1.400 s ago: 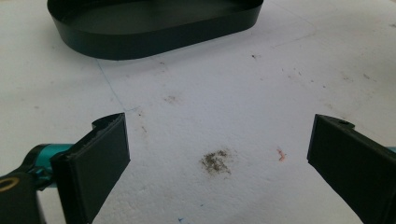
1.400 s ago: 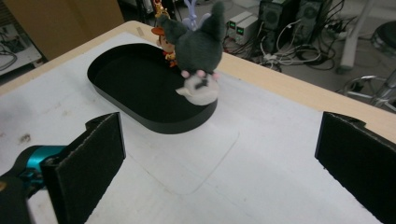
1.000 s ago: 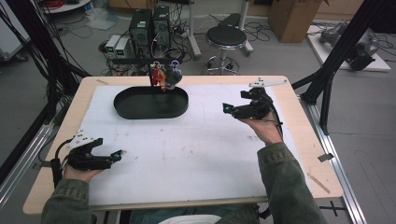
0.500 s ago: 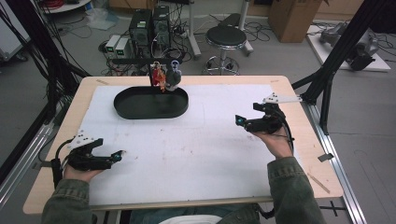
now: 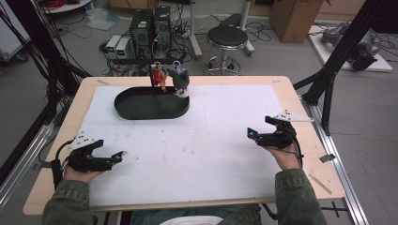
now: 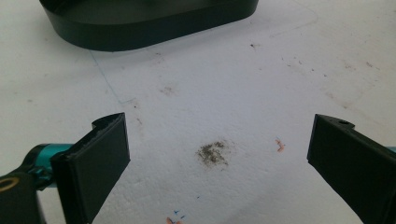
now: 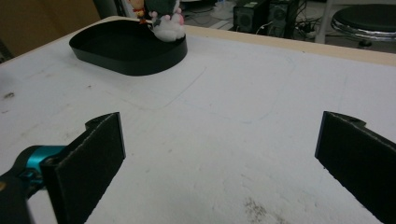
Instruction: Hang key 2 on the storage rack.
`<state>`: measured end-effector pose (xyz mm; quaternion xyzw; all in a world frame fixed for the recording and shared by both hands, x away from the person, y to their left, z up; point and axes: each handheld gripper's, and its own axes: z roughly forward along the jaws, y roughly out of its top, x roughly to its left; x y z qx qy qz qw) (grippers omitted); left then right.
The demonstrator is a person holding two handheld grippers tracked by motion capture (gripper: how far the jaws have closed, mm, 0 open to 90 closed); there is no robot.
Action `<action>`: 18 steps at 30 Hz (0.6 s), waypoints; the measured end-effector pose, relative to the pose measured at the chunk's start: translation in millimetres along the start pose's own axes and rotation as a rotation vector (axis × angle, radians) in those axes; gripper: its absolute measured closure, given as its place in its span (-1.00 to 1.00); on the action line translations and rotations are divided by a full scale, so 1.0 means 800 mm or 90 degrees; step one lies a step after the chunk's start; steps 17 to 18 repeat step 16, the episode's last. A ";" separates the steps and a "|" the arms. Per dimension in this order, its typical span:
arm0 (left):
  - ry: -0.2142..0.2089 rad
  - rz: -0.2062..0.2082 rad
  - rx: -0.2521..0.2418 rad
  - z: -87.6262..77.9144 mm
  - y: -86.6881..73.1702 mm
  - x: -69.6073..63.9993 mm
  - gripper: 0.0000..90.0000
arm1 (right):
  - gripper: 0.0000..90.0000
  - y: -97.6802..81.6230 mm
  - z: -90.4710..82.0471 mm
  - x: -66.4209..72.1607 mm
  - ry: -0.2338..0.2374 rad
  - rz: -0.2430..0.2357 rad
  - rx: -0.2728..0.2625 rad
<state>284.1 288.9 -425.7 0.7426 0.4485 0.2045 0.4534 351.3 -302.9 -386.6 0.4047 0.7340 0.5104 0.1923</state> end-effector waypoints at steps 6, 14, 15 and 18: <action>0.001 -0.001 0.000 -0.001 0.000 0.000 -0.87 | -0.99 -0.021 -0.006 -0.003 -0.005 0.000 -0.006; 0.001 0.001 0.005 0.000 -0.001 0.000 -0.87 | -0.99 -0.032 -0.006 0.000 -0.016 -0.029 0.001; 0.000 0.001 0.004 0.000 -0.001 0.000 -0.87 | -0.99 -0.031 -0.006 0.000 -0.017 -0.034 -0.002; 0.000 0.002 0.004 0.001 -0.001 0.000 -0.87 | -0.99 -0.031 -0.005 0.000 -0.016 -0.037 -0.004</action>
